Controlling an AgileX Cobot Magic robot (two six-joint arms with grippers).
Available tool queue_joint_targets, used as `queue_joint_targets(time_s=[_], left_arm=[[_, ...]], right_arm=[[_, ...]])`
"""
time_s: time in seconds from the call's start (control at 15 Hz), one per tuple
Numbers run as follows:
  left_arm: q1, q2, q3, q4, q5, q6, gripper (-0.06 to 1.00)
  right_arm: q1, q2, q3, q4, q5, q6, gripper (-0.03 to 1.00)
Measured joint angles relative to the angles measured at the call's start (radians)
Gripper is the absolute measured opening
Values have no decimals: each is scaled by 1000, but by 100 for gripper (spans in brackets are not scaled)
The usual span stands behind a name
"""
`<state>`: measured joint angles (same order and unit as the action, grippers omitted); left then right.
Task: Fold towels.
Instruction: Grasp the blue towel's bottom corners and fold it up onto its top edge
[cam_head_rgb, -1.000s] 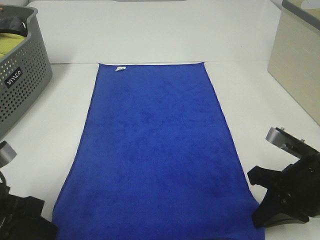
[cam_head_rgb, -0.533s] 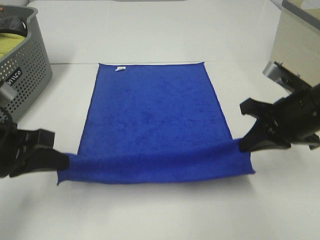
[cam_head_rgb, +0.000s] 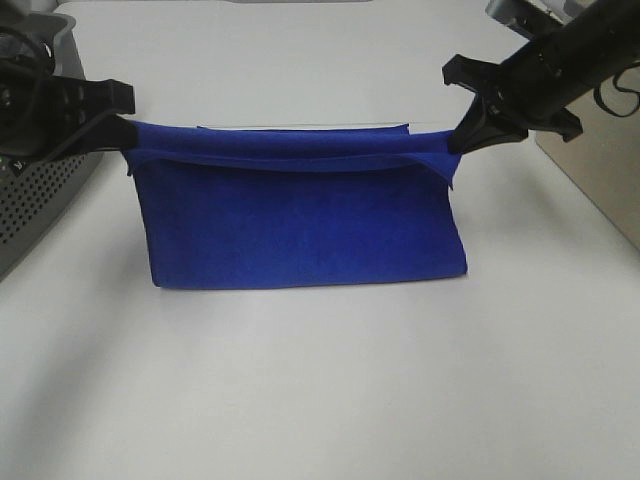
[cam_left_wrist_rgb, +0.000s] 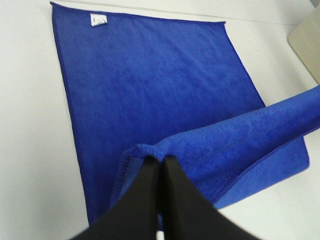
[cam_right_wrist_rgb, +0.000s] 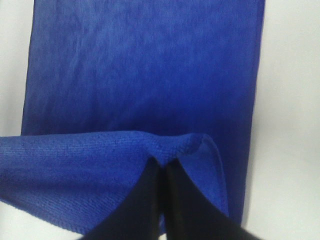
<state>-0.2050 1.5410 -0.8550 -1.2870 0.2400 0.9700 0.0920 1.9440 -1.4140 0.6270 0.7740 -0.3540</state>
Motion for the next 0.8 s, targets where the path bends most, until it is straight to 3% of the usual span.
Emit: queue_joint_targets(time_s=[0.27, 0.47, 0.8], left_arm=[[0, 271, -273, 22, -90, 38, 0], [0, 453, -465, 22, -107, 74, 0], [0, 676, -702, 37, -163, 92, 0]], right_arm=[[0, 261, -410, -3, 36, 24, 0], [0, 413, -634, -12, 54, 28, 0], [0, 582, -784, -56, -11, 28, 0]])
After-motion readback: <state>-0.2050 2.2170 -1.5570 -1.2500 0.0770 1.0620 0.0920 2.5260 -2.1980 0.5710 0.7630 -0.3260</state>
